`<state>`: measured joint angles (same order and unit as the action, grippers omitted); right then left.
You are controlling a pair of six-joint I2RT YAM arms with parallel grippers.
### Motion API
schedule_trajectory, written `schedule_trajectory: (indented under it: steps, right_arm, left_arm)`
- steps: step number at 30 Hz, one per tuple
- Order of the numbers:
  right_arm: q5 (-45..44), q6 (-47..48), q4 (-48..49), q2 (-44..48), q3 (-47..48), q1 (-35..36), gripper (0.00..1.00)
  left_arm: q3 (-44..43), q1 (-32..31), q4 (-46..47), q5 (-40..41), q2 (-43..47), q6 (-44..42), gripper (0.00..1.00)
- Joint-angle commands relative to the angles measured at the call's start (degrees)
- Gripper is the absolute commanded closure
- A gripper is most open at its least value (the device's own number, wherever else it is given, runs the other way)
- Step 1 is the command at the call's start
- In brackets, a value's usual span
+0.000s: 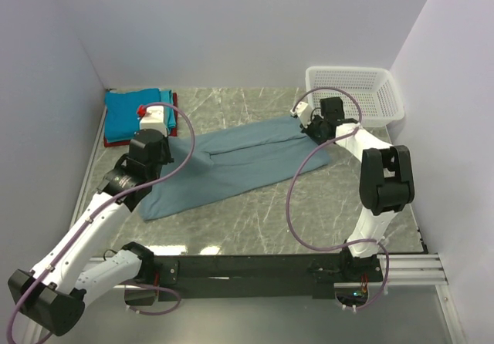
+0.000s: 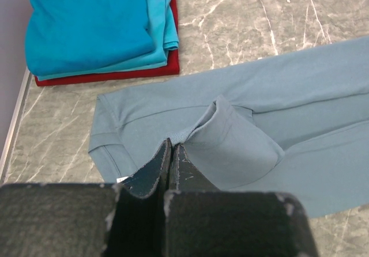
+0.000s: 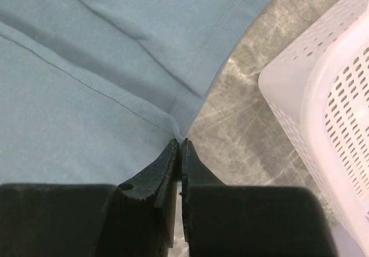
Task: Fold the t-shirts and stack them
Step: Fold the tshirt
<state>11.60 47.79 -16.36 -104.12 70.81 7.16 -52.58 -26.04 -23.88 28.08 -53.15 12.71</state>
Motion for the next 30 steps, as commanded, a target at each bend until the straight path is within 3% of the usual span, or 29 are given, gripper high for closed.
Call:
schedule_trajectory:
  steps: [1, 11, 12, 13, 14, 15, 20, 30]
  right_arm:
    - [-1.0, -0.5, 1.5, -0.6, 2.7, 0.7, 1.00]
    - [-2.5, -0.3, 2.1, -1.8, 2.8, 1.6, 1.00]
    - [-2.7, -0.3, 2.2, -1.9, 2.8, 1.6, 0.96]
    - [-3.3, -0.4, 2.6, -2.0, 2.7, 1.9, 0.84]
    - [-3.3, -0.4, 2.9, -2.0, 2.7, 2.1, 0.84]
    - [-3.7, -0.7, 3.2, -1.9, 2.7, 2.2, 0.71]
    - [-5.2, -3.0, 7.0, 1.0, 0.8, 3.3, 0.51]
    - [7.6, -8.5, -1.4, 9.6, 2.9, 3.6, 0.50]
  left_arm:
    - [0.4, 0.9, 3.1, -1.3, 0.0, -1.5, 1.00]
    - [-0.5, 1.7, 3.7, -2.8, -1.1, -1.5, 1.00]
    - [-0.5, 1.7, 3.8, -2.8, -1.1, -1.5, 1.00]
    - [-0.6, 1.7, 3.8, -3.2, -1.2, -1.4, 1.00]
    - [-0.6, 1.7, 3.8, -3.2, -1.2, -1.4, 1.00]
    - [-0.6, 1.8, 3.8, -3.6, -1.3, -1.2, 1.00]
    - [-1.0, 1.8, 3.8, -4.3, -1.9, -1.3, 1.00]
    - [-3.4, 1.8, 4.5, -4.5, -4.0, -2.3, 1.00]
